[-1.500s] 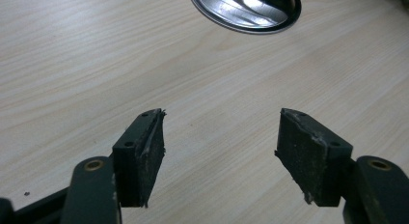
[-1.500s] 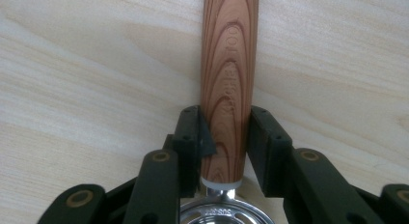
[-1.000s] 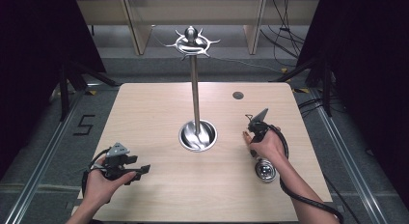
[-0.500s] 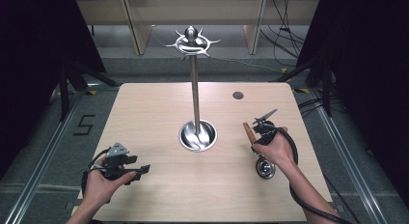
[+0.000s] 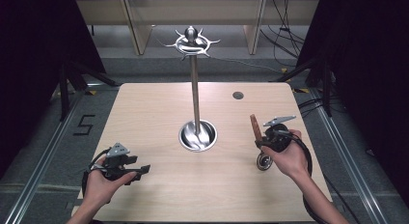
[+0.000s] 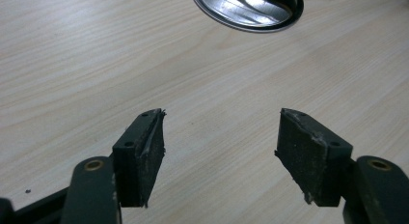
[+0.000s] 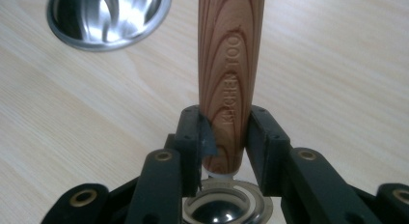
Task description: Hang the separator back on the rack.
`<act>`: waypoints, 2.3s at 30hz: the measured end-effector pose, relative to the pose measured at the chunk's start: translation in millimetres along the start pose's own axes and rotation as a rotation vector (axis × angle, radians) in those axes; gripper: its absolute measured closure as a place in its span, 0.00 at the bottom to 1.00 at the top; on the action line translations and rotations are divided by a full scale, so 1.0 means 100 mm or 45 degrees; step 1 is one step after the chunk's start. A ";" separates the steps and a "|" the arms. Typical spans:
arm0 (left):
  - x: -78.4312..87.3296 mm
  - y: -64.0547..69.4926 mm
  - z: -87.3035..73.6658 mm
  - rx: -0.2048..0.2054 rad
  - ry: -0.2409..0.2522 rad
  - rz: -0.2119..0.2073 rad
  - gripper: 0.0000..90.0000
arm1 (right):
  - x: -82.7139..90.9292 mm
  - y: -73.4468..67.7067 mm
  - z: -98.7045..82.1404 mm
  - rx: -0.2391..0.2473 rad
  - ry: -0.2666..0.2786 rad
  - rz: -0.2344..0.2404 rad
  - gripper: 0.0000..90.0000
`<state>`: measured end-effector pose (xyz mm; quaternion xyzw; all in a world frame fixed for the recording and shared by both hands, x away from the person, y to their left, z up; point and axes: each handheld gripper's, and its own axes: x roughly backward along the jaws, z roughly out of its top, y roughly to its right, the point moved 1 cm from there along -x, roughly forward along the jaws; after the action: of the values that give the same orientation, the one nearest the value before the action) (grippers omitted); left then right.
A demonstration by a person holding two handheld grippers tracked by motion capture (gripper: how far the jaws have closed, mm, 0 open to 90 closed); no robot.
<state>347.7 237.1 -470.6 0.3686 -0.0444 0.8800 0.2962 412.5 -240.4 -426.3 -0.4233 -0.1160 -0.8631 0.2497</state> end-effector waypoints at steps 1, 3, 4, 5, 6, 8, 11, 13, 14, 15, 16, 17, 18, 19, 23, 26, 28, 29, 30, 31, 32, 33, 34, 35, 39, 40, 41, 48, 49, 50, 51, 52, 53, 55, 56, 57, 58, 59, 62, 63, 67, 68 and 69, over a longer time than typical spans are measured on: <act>0.01 -0.01 0.00 -0.024 -0.020 -0.002 0.37 | 0.04 0.01 -0.01 0.044 0.054 -0.004 0.77; 0.00 0.00 0.00 -0.011 -0.009 -0.002 0.37 | 0.07 -0.01 -0.02 0.028 0.061 0.002 0.77; 0.00 0.00 0.00 -0.001 -0.001 0.000 0.37 | 0.09 -0.02 -0.02 0.042 0.079 0.002 0.77; 0.00 0.00 0.00 -0.004 -0.003 -0.002 0.37 | 0.11 -0.02 -0.02 0.053 0.097 0.009 0.77; 0.00 0.00 0.00 -0.004 0.000 0.006 0.37 | 0.13 -0.03 -0.02 0.054 0.110 0.010 0.77; 0.00 0.00 0.00 -0.004 -0.007 -0.001 0.37 | 0.16 -0.06 -0.01 0.045 0.145 0.025 0.77; 0.01 -0.01 0.00 -0.012 -0.015 -0.008 0.37 | 0.23 -0.08 0.02 0.040 0.179 0.042 0.77; 0.00 0.00 0.00 -0.003 -0.001 0.011 0.37 | 0.25 -0.08 0.06 0.108 0.235 0.057 0.77; 0.00 0.00 0.00 -0.003 -0.001 0.011 0.37 | 0.25 -0.08 0.06 0.108 0.235 0.057 0.77; 0.02 -0.02 0.00 -0.029 -0.023 0.005 0.37 | 0.27 -0.13 0.07 0.082 0.267 0.057 0.77; 0.02 -0.02 0.00 -0.032 -0.025 0.005 0.37 | 0.27 -0.13 0.07 0.082 0.267 0.057 0.77; 0.02 -0.02 0.00 -0.032 -0.025 0.005 0.37 | 0.31 -0.16 0.09 0.062 0.261 0.075 0.77; 0.02 -0.02 0.00 -0.034 -0.027 0.006 0.37 | 0.31 -0.16 0.09 0.062 0.261 0.075 0.77; 0.02 -0.02 0.00 -0.033 -0.027 0.006 0.37 | 0.31 -0.16 0.10 0.090 0.269 0.074 0.77; 0.03 -0.02 0.00 -0.030 -0.030 0.006 0.37 | 0.36 -0.19 0.14 0.083 0.309 0.084 0.77; 0.03 -0.02 0.00 -0.034 -0.028 0.005 0.37 | 0.40 -0.21 0.17 0.088 0.346 0.090 0.77; 0.03 -0.02 0.00 -0.036 -0.032 0.006 0.37 | 0.42 -0.22 0.19 0.091 0.369 0.092 0.77; 0.03 -0.02 0.00 -0.041 -0.031 0.008 0.37 | 0.44 -0.23 0.21 0.082 0.398 0.102 0.77; 0.03 -0.02 0.00 -0.031 -0.030 -0.006 0.37 | 0.44 -0.23 0.21 0.082 0.398 0.102 0.77; 0.03 -0.02 0.00 -0.034 -0.033 -0.004 0.37 | 0.47 -0.23 0.22 0.078 0.366 0.124 0.77; 0.03 -0.02 0.00 -0.040 -0.031 0.000 0.37 | 0.46 -0.22 0.24 0.119 0.410 0.114 0.77; 0.03 -0.02 0.00 -0.039 -0.028 0.003 0.37 | 0.50 -0.24 0.26 0.104 0.399 0.123 0.77; 0.03 -0.02 0.00 -0.039 -0.028 0.003 0.37 | 0.50 -0.24 0.26 0.104 0.399 0.123 0.77; 0.03 -0.02 0.01 -0.039 -0.032 0.000 0.37 | 0.51 -0.26 0.27 0.095 0.410 0.124 0.77; 0.04 -0.02 0.01 -0.044 -0.029 0.000 0.37 | 0.55 -0.29 0.33 0.090 0.459 0.116 0.77; 0.04 -0.02 0.01 -0.044 -0.029 0.000 0.37 | 0.55 -0.29 0.33 0.090 0.459 0.116 0.77; 0.04 -0.02 0.01 -0.039 -0.025 -0.001 0.37 | 0.57 -0.30 0.35 0.103 0.462 0.116 0.77; 0.03 -0.02 0.00 -0.029 -0.003 0.005 0.37 | 0.62 -0.32 0.40 0.105 0.487 0.116 0.77; 0.03 -0.02 0.00 -0.032 -0.005 -0.003 0.37 | 0.63 -0.33 0.41 0.114 0.505 0.115 0.77; 0.03 -0.02 0.00 -0.032 -0.005 -0.003 0.37 | 0.63 -0.33 0.41 0.114 0.505 0.115 0.77; 0.03 -0.02 0.00 -0.031 -0.003 -0.002 0.37 | 0.63 -0.33 0.43 0.116 0.531 0.109 0.77; 0.03 -0.02 0.00 -0.033 -0.005 -0.002 0.37 | 0.66 -0.33 0.43 0.127 0.497 0.117 0.77; 0.03 -0.02 0.00 -0.034 -0.006 -0.002 0.37 | 0.67 -0.34 0.45 0.128 0.518 0.119 0.77; 0.03 -0.02 0.00 -0.038 -0.007 0.008 0.37 | 0.69 -0.35 0.48 0.133 0.517 0.123 0.77; 0.03 -0.02 0.00 -0.035 -0.005 0.004 0.37 | 0.69 -0.35 0.49 0.130 0.541 0.116 0.77; 0.03 -0.02 0.00 -0.032 -0.006 -0.003 0.37 | 0.70 -0.36 0.50 0.133 0.530 0.121 0.77; 0.02 -0.02 0.00 -0.032 -0.006 -0.003 0.37 | 0.70 -0.36 0.50 0.133 0.530 0.121 0.77; 0.02 -0.02 0.00 -0.033 -0.008 -0.002 0.37 | 0.71 -0.34 0.52 0.163 0.537 0.119 0.77; 0.02 -0.02 0.00 -0.023 -0.001 0.001 0.37 | 0.72 -0.38 0.57 0.139 0.559 0.117 0.77; 0.02 -0.02 0.00 -0.023 -0.001 0.001 0.37 | 0.72 -0.39 0.58 0.135 0.562 0.119 0.77; 0.02 -0.01 0.00 -0.012 0.007 0.000 0.37 | 0.73 -0.39 0.62 0.146 0.588 0.122 0.77; 0.02 -0.01 0.00 -0.012 0.007 0.000 0.37 | 0.73 -0.39 0.62 0.146 0.588 0.122 0.77; 0.02 -0.01 0.00 -0.014 0.006 0.000 0.37 | 0.75 -0.39 0.62 0.159 0.567 0.129 0.77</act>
<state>347.0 239.4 -469.3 0.3650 -0.0485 0.8805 0.2985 395.3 -206.9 -328.5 -0.2116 -0.0899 -0.9127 0.3378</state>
